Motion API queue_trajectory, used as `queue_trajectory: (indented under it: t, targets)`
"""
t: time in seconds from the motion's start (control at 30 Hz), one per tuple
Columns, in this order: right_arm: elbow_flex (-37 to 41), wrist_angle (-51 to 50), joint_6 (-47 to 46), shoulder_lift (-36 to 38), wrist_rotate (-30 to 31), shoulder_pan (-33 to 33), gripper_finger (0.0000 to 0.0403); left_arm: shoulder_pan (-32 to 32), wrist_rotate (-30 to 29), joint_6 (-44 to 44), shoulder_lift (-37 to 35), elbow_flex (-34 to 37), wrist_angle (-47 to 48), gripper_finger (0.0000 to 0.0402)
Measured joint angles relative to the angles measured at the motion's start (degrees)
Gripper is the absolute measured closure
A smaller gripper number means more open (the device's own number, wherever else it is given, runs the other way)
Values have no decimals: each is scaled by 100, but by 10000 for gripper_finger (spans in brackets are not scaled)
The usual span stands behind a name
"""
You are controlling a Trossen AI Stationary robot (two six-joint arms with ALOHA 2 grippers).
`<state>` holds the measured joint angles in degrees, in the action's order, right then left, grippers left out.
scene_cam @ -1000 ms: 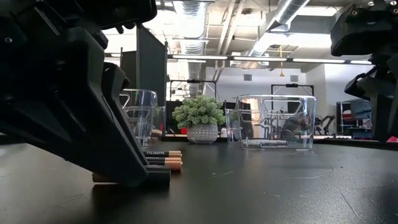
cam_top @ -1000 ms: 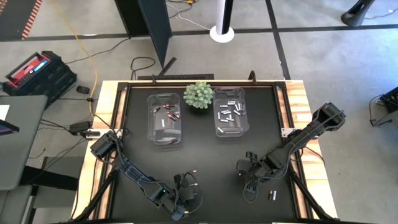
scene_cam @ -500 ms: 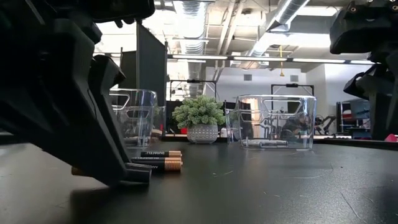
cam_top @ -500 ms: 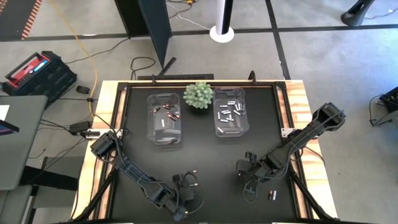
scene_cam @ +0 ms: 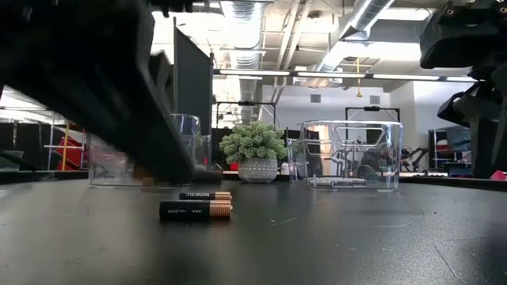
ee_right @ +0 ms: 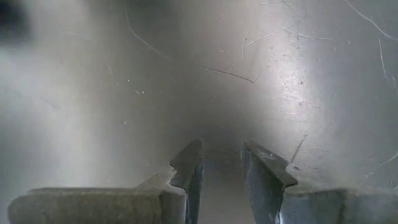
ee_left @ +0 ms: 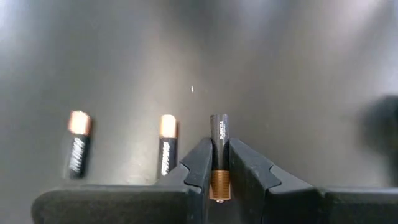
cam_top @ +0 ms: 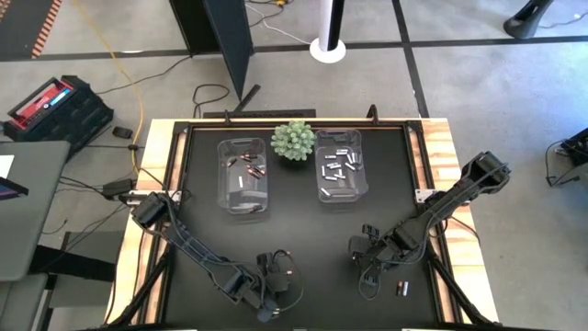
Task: Sort batteries
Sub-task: Put the black-brown battery into the left transparent bin
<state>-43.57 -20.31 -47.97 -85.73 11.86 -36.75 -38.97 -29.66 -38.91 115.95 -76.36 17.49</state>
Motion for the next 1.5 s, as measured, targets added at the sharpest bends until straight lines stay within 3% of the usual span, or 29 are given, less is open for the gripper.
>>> queue_trajectory:
  t: [0.17, 0.43, 0.63, 0.8, 0.9, 1.03, 1.13, 1.3, 1.5]
  targets:
    - [0, 35, -2, 0, 0, 0, 277, 78, -384, 395, -426, -9, 485, 358]
    - [0, 231, -9, 0, 111, 51, 277, 681, -1539, 1010, -1573, -9, 2751, 358]
    - [-2, 458, -49, -2, 174, 277, 277, 1705, -1889, 1940, -2601, 36, 4372, 358]
    - [-2, 463, -297, -2, 174, 607, 277, 2890, -1878, 2794, -3767, 855, 4182, 358]
    - [-2, 531, -303, -2, 175, 830, 277, 3615, -1381, 3383, -4539, 1621, 3380, 358]
    - [-2, 725, -316, -2, 175, 1153, 277, 4484, 309, 4467, -5408, 2734, 1618, 358]
    - [-2, 811, -317, -2, 175, 1389, 277, 4961, 1082, 5122, -5688, 3289, 818, 358]
    - [-2, 998, -317, -2, 175, 1723, 277, 5735, 1652, 5507, -5455, 3565, 740, 358]
    - [-2, 1038, -381, -2, 175, 2041, 277, 6538, 2907, 5528, -4817, 3578, 758, 358]
